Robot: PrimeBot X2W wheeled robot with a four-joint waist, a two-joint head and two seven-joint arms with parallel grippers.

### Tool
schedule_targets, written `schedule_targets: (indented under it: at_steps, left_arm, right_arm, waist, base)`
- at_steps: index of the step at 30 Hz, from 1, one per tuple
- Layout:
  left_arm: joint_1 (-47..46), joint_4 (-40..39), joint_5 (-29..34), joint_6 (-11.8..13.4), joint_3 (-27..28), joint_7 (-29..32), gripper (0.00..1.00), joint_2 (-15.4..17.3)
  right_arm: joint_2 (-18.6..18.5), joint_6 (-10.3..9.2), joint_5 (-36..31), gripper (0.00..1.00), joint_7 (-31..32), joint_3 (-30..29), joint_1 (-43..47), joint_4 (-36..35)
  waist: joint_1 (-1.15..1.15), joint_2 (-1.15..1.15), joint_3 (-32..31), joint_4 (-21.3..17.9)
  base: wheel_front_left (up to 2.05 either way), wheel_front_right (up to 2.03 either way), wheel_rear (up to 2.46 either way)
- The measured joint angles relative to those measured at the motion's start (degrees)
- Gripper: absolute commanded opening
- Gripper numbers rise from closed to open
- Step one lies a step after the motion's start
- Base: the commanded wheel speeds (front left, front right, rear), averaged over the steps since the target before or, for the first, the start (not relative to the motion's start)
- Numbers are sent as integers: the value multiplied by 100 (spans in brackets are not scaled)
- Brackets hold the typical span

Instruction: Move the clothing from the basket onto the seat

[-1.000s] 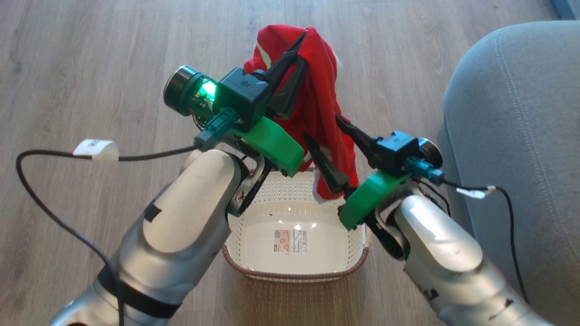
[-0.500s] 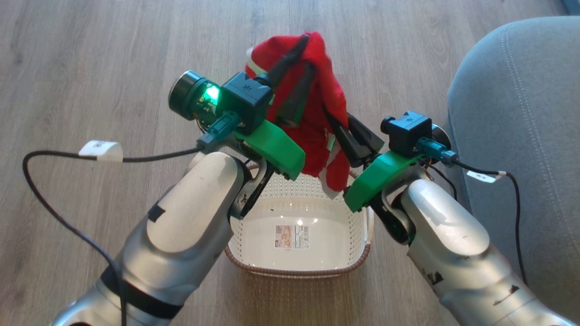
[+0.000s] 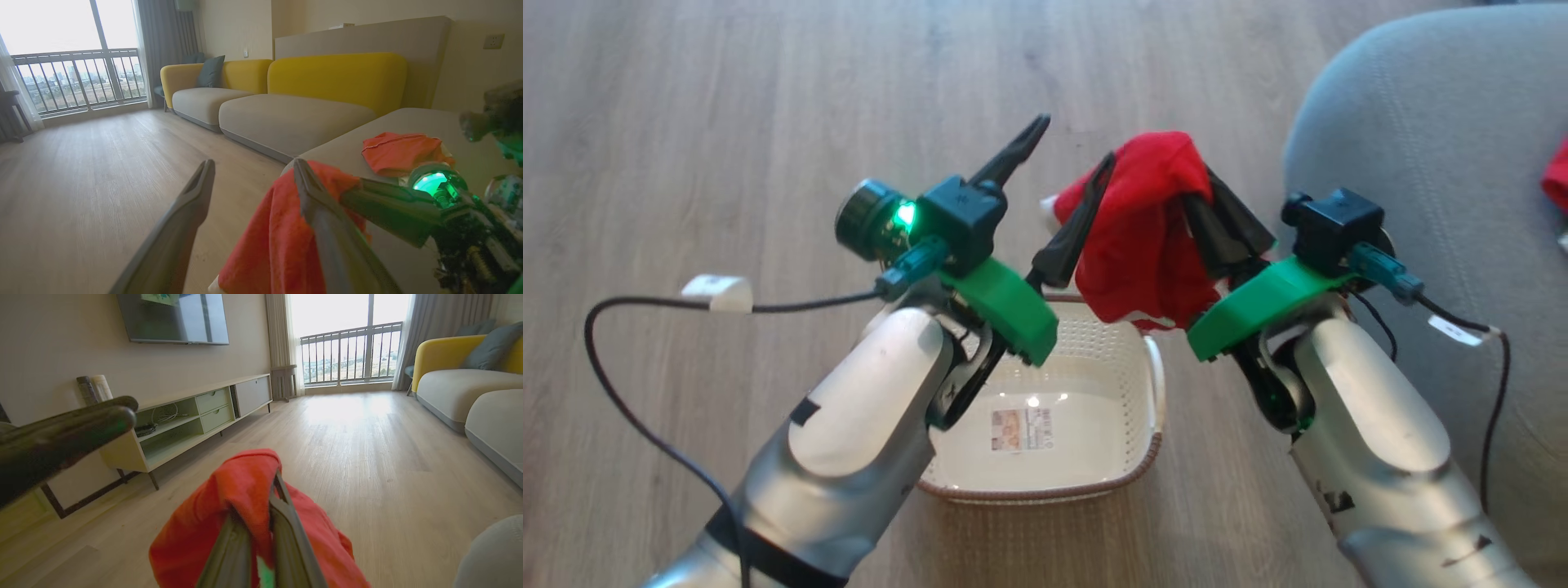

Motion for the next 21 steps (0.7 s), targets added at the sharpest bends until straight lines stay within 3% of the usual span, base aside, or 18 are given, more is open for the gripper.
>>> schedule_targets:
  at_steps: [8,21]
  left_arm:
    - [335,112,-56,-102,-38,-73,100,103]
    - [465,120,-25,-159,-23,-81,100,224]
  right_arm:
    - [0,0,-120,0,0,-468,285,-388]
    - [3,0,-211,0,0,-950,721,-903]
  waist:
    - [0,0,-42,-676]
    - [0,0,38,-2092]
  base:
    - [0,0,0]
    - [0,0,0]
